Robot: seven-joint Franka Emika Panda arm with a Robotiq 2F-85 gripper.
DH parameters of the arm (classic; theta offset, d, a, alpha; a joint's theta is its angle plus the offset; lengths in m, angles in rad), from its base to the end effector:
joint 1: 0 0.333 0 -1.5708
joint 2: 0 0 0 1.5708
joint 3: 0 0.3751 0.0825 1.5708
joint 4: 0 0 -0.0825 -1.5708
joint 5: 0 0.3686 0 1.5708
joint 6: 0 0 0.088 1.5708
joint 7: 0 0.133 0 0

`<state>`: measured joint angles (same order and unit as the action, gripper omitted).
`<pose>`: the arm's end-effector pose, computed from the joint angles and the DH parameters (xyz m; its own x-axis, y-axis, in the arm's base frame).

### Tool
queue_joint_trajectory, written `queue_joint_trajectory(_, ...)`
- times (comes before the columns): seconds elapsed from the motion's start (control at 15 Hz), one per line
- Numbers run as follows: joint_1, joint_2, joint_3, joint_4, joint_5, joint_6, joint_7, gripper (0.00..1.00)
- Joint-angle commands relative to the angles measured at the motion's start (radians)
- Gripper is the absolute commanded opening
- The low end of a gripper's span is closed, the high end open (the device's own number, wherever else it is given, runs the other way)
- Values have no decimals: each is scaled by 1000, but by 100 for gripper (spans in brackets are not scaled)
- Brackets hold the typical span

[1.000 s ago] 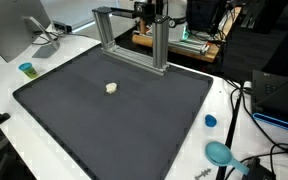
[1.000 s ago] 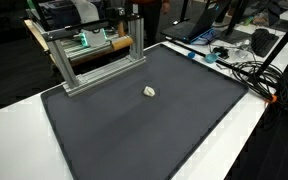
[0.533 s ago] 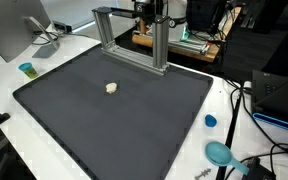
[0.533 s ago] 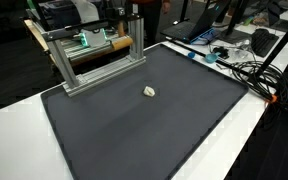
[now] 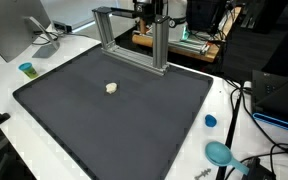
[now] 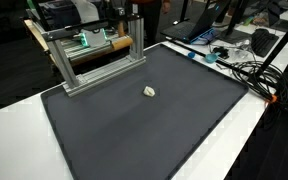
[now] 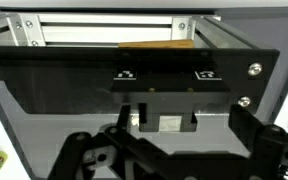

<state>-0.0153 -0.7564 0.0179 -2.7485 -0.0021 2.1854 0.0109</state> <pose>0.2846 0.0010 0.4733 0.9813 -0.0096 0.1921 -0.0121 -0.9999 0.0121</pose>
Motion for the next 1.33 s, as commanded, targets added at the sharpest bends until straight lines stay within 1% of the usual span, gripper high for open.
queue_joint_trajectory(0.0, 11, 23, 2, 2, 9, 22, 15, 100)
queue_joint_trajectory(0.2, 12, 39, 4, 2, 3, 14, 9, 100)
queue_joint_trajectory(0.33, 13, 48, 3, 2, 2, 9, 5, 93)
queue_joint_trajectory(0.4, 14, 51, 4, 2, 0, 8, 4, 92)
queue_joint_trajectory(0.47, 15, 53, 3, 2, 0, 6, 2, 87)
queue_joint_trajectory(0.53, 15, 55, 1, 2, 0, 3, -1, 88)
queue_joint_trajectory(0.6, 15, 56, 0, 2, 0, 3, -3, 82)
queue_joint_trajectory(0.67, 14, 55, -2, 3, -1, 2, -4, 84)
queue_joint_trajectory(0.73, 14, 54, -5, 5, 0, 0, -7, 82)
queue_joint_trajectory(0.8, 12, 54, -6, 5, -1, -2, -8, 84)
queue_joint_trajectory(1.0, 12, 54, -14, 5, -4, -4, -23, 83)
queue_joint_trajectory(1.07, 13, 55, -16, 5, -7, -7, -34, 85)
queue_joint_trajectory(1.27, 15, 58, -20, 4, -13, -12, -60, 100)
